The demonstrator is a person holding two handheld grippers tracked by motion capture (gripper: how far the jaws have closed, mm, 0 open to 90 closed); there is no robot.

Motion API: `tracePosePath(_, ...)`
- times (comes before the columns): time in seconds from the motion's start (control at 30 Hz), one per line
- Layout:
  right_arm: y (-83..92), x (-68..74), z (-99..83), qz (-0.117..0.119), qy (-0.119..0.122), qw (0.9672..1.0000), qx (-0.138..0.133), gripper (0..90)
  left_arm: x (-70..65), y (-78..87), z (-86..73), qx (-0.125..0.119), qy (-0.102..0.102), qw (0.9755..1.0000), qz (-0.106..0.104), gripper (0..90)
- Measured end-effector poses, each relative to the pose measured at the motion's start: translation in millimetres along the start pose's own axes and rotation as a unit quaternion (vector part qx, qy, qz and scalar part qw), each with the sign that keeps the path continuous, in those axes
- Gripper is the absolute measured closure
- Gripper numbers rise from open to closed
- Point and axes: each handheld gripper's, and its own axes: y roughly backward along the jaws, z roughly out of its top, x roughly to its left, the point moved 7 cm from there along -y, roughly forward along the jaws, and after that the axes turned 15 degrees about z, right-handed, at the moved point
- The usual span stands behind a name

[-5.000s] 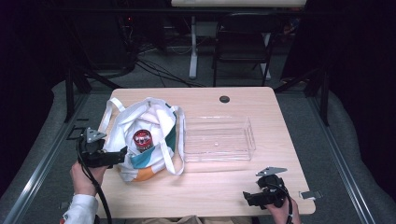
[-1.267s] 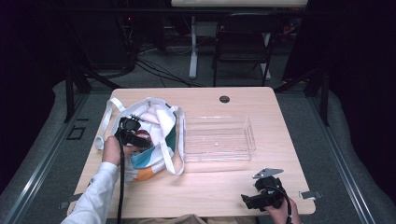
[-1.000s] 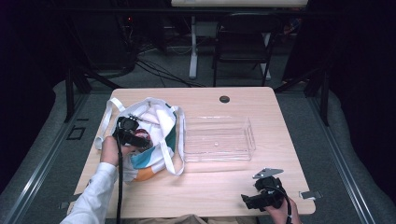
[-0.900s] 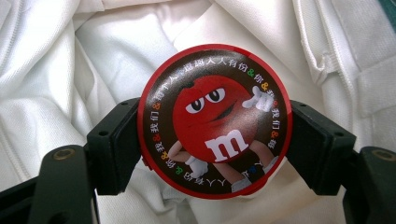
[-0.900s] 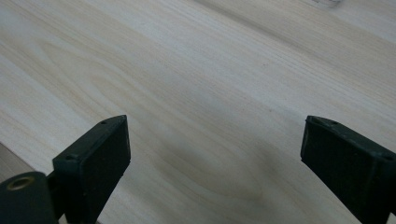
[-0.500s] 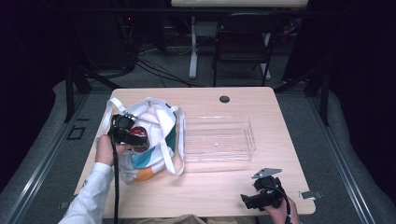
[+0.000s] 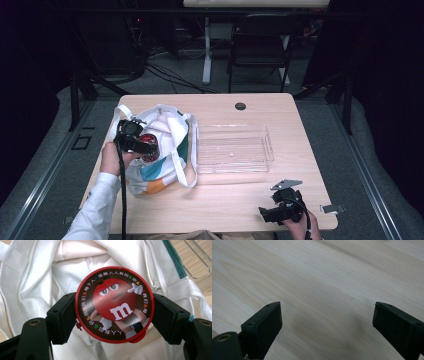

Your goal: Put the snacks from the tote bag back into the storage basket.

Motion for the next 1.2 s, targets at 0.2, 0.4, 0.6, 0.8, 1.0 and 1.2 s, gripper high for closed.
tracePosePath(0.2, -0.7, -0.4, 0.5, -0.001, 0.002, 1.0000, 0.000, 8.6, 2.4, 5.5, 2.3, -0.007, 0.000, 1.0000, 0.003, 25.7)
tracePosePath(0.4, -0.4, -1.1, 0.6, -0.003, 0.002, 1.0000, 0.001, 8.7, 5.1, 11.6, 5.0, -0.013, 0.004, 0.9999, -0.001, 25.7)
tracePosePath(0.6, 0.0, -0.8, 0.7, -0.002, 0.005, 1.0000, 0.004, 8.7, 2.8, 18.9, 12.2, -0.018, -0.005, 0.9998, -0.006, 25.8)
tracePosePath(0.8, -0.1, -0.9, 0.5, -0.003, 0.005, 1.0000, 0.004, 8.8, 2.3, 28.6, 22.5, -0.024, -0.016, 0.9996, -0.007, 25.8)
tracePosePath(1.0, -0.3, -1.0, 1.2, -0.005, 0.004, 1.0000, 0.002, 8.8, 0.1, 40.2, 35.4, -0.036, -0.024, 0.9990, -0.012, 25.8)
tracePosePath(1.2, -0.8, -0.8, 1.6, -0.003, 0.003, 1.0000, 0.000, 8.8, -3.3, 48.2, 46.6, -0.044, -0.036, 0.9982, -0.018, 25.9)
